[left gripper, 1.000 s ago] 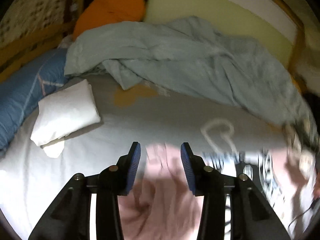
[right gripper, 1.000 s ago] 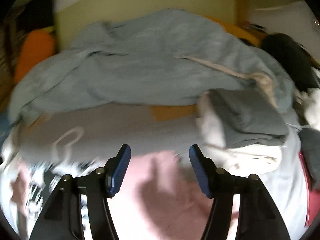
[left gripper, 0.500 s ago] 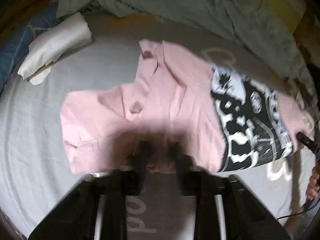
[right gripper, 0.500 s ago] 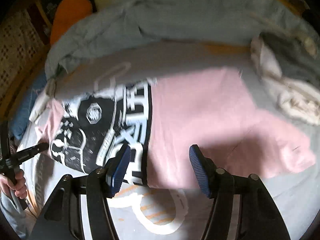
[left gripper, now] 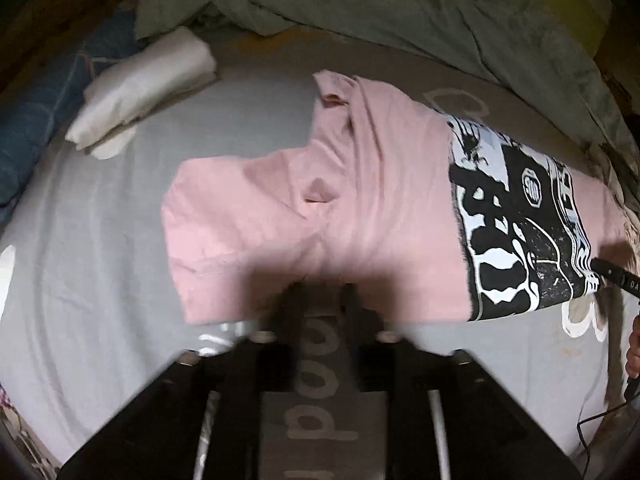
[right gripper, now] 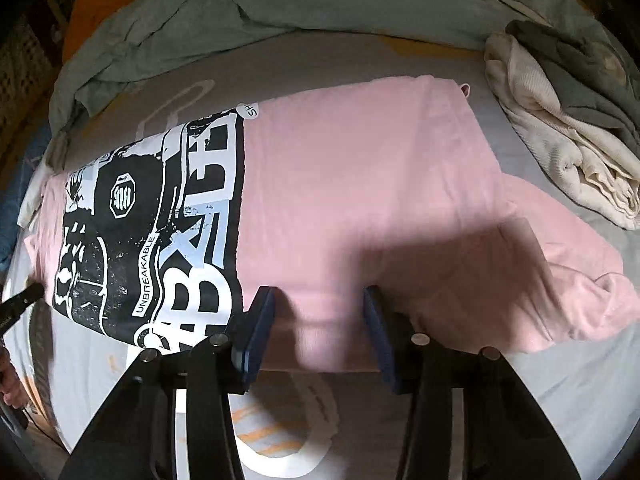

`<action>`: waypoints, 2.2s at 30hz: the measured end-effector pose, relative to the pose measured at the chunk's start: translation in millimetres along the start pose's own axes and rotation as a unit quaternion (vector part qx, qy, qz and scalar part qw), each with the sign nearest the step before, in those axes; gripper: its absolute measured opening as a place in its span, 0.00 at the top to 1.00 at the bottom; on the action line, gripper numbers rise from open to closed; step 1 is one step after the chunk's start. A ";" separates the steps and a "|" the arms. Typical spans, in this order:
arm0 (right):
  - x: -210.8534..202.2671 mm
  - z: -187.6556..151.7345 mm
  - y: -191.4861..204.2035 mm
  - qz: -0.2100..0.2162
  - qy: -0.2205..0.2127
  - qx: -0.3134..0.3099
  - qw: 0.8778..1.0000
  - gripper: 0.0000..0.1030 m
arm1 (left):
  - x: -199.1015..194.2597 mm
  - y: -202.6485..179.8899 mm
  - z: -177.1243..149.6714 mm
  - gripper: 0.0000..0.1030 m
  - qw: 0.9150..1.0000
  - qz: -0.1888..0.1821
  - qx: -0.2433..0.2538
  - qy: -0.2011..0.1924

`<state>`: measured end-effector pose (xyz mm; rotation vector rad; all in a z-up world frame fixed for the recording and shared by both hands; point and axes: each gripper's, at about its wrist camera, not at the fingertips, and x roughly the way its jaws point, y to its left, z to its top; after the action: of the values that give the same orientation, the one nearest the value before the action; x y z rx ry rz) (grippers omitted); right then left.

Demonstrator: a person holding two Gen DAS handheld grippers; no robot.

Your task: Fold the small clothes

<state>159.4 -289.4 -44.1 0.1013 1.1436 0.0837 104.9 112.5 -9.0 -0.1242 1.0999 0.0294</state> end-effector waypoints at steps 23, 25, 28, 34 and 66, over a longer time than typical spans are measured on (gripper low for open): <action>-60.2 -1.1 19.2 0.094 -0.071 -0.032 0.993 0.49 | 33.6 110.5 39.3 0.45 0.969 -0.165 -0.184 0.017; -61.9 0.7 18.2 0.098 -0.066 -0.036 0.992 0.49 | 31.4 106.5 41.0 0.73 0.974 -0.152 -0.166 -0.001; -61.7 5.4 6.1 0.087 -0.069 -0.019 0.994 0.49 | 14.9 90.5 46.2 0.95 0.983 -0.128 -0.129 -0.039; -58.1 15.9 -35.1 0.054 -0.078 0.039 0.995 0.51 | -57.3 0.7 67.7 0.95 0.981 -0.155 -0.031 -0.114; -37.3 4.7 37.4 0.287 -0.072 0.035 0.955 0.52 | -25.6 -90.9 26.3 0.28 0.987 -0.090 0.070 -0.114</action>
<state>147.8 -256.9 -3.8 0.4943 0.9425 0.5438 124.4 26.2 33.3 -0.0911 0.8562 -0.1906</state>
